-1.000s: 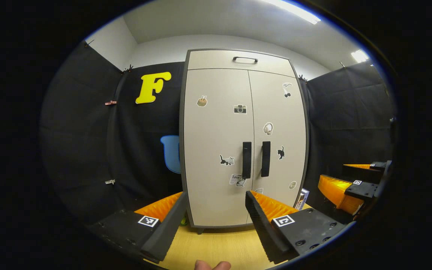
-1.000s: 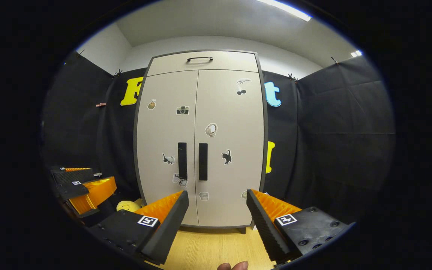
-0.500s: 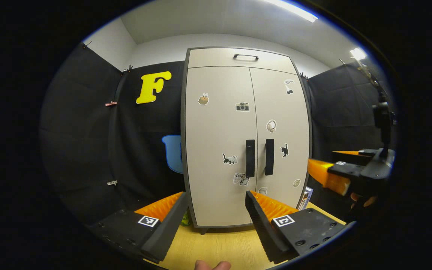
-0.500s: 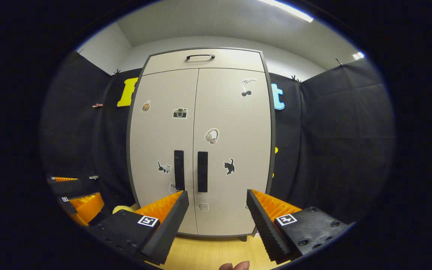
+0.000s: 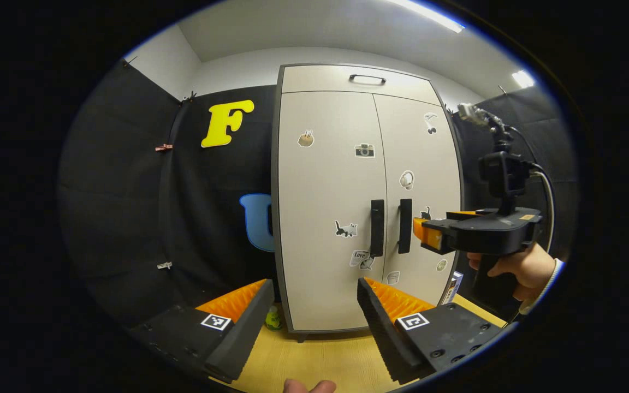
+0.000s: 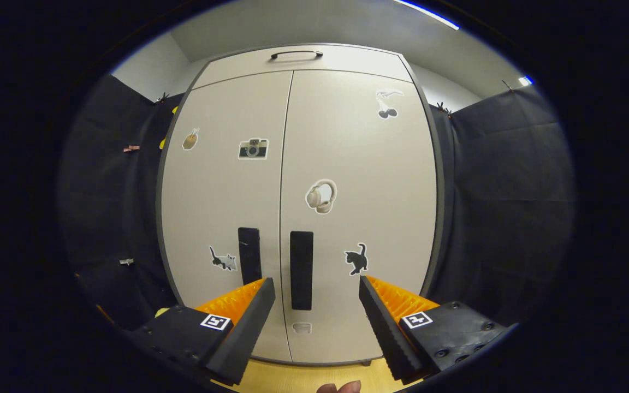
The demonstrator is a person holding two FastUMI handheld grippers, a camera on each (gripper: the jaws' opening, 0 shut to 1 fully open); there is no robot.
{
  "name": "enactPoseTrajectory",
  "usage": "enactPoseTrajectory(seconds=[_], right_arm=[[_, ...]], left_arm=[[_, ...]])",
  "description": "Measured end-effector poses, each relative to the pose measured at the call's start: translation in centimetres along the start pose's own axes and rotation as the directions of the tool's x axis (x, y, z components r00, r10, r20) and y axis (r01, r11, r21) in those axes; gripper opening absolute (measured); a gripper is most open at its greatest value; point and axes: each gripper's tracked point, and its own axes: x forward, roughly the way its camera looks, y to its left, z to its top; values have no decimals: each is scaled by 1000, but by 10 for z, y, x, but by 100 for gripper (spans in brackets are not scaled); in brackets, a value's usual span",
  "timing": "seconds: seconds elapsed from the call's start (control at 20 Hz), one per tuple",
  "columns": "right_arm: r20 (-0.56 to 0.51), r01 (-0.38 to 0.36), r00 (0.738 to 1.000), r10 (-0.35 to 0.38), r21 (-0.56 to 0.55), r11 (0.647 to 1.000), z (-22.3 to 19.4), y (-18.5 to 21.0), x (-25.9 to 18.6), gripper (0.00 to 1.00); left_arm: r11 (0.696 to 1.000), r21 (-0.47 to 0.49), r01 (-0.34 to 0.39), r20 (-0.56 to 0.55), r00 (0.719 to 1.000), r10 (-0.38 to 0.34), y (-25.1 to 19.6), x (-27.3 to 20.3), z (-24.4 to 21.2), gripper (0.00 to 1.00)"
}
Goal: Open the right door of the double-door shoe cabinet with the right hand, and open the left door with the left hand.
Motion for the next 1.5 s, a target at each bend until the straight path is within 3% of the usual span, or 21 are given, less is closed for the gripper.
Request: enactPoseTrajectory(seconds=[0.25, 0.5, 0.75, 0.85, 0.95, 1.05, 1.5], right_arm=[[-27, 47, 999, -47, 5, 999, -21, -2, 49, 98], [-48, 20, 999, -19, 25, 999, -31, 12, 75, 95], [-49, 3, 999, -1, 34, 999, -33, 22, 82, 44], [-42, 8, 999, -7, 16, 1000, -37, 22, 87, 42], [-44, 12, 999, -11, 21, 1000, -34, 22, 84, 29], [-49, 7, 999, -5, 35, 999, -35, 22, 84, 24], [-71, 37, 997, -33, 48, 998, -30, 16, 66, 14]], left_arm=[[1000, 0, 0, -15, 1000, 0, 9, 12, -9, 95], [1000, -25, -8, -18, 1000, 8, 17, 17, -15, 95], [999, -29, -18, -24, 1000, 17, 22, 20, -19, 95], [999, -34, -21, -27, 999, 20, 23, 20, -21, 95], [999, -34, -24, -31, 999, 23, 24, 19, -22, 95], [999, -35, -26, -35, 999, 24, 24, 15, -24, 95], [998, -23, -54, -18, 998, 54, 23, -9, -13, 95]])
